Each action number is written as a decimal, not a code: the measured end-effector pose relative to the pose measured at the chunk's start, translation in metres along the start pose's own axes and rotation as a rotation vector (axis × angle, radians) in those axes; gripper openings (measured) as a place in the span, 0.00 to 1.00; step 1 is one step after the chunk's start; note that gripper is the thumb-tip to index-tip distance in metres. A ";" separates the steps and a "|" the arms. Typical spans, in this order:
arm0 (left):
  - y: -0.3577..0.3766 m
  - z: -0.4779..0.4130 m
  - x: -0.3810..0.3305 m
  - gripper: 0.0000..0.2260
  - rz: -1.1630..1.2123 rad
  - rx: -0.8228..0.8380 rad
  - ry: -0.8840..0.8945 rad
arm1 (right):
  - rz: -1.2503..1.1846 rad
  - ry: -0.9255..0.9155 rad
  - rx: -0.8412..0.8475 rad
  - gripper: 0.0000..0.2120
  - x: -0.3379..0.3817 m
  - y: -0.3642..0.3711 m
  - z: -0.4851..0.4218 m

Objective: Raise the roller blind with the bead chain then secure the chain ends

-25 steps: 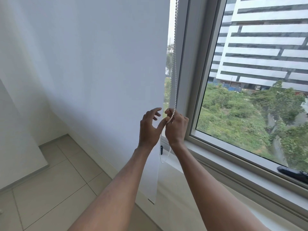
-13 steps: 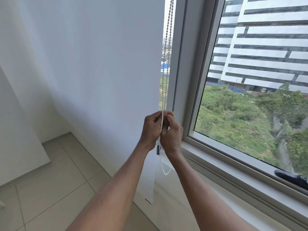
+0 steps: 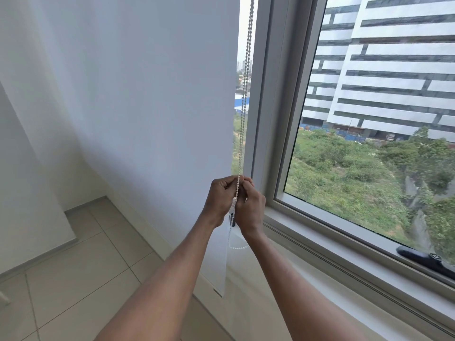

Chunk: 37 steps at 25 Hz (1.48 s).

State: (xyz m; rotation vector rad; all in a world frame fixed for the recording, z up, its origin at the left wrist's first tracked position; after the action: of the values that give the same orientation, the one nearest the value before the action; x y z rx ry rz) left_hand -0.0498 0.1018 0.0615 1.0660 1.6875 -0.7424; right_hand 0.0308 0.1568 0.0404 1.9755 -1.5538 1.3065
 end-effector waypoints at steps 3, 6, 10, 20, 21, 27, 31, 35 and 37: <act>-0.002 0.008 0.007 0.12 -0.130 -0.028 -0.037 | -0.033 0.010 0.039 0.13 -0.005 0.003 0.010; -0.003 0.017 0.015 0.12 -0.192 -0.050 -0.083 | -0.027 0.025 0.068 0.14 -0.011 0.005 0.019; -0.004 0.032 0.031 0.11 -0.240 -0.036 -0.155 | 0.011 0.113 0.144 0.15 -0.026 0.004 0.039; 0.008 0.010 -0.006 0.09 -0.097 0.026 0.000 | -0.012 0.256 0.131 0.13 -0.041 -0.004 0.057; 0.010 0.002 -0.019 0.08 -0.047 0.005 0.052 | -0.025 0.261 0.125 0.13 -0.041 -0.004 0.058; 0.026 -0.024 -0.044 0.16 -0.049 -0.116 0.170 | -0.122 0.228 0.149 0.12 -0.042 0.002 0.062; 0.024 -0.025 -0.031 0.17 -0.098 -0.205 0.157 | -0.299 0.254 0.182 0.22 -0.042 0.006 0.066; 0.020 -0.029 -0.030 0.17 -0.146 -0.227 0.153 | -0.230 0.240 0.219 0.15 -0.043 0.003 0.062; 0.020 -0.027 -0.028 0.18 -0.178 -0.232 0.160 | -0.179 0.231 0.242 0.19 -0.042 0.001 0.061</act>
State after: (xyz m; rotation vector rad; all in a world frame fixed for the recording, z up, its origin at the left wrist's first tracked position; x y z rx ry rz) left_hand -0.0383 0.1246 0.0969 0.8387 1.9722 -0.5665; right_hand 0.0580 0.1387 -0.0258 1.9630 -1.1313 1.6413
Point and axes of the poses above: each hand's wrist, its own z-axis away from the middle knuckle, its own y-axis out of the palm, x = y × z, the point moved 3 cm from there along -z, towards the middle knuckle, and after that the axes turned 11 degrees about x, right-handed, at the moved point
